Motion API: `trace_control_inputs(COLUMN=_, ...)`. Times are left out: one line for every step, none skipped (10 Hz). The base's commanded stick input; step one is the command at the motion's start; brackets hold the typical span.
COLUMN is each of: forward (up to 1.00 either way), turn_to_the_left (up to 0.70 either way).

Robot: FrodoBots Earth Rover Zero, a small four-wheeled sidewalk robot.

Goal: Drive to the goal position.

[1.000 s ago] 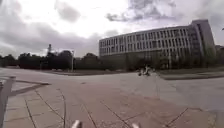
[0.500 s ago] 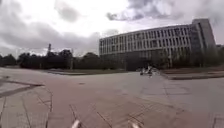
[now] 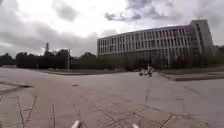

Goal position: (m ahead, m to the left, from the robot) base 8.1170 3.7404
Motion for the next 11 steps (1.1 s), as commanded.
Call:
trace_control_inputs(forward=1.00, turn_to_the_left=-0.02)
trace_control_inputs(forward=1.00, turn_to_the_left=0.00)
trace_control_inputs(forward=1.00, turn_to_the_left=0.00)
trace_control_inputs(forward=1.00, turn_to_the_left=0.00)
trace_control_inputs(forward=1.00, turn_to_the_left=0.00)
trace_control_inputs(forward=1.00, turn_to_the_left=-0.02)
trace_control_inputs(forward=1.00, turn_to_the_left=-0.05)
trace_control_inputs(forward=1.00, turn_to_the_left=-0.10)
trace_control_inputs(forward=1.00, turn_to_the_left=0.00)
trace_control_inputs(forward=1.00, turn_to_the_left=0.00)
trace_control_inputs(forward=1.00, turn_to_the_left=0.00)
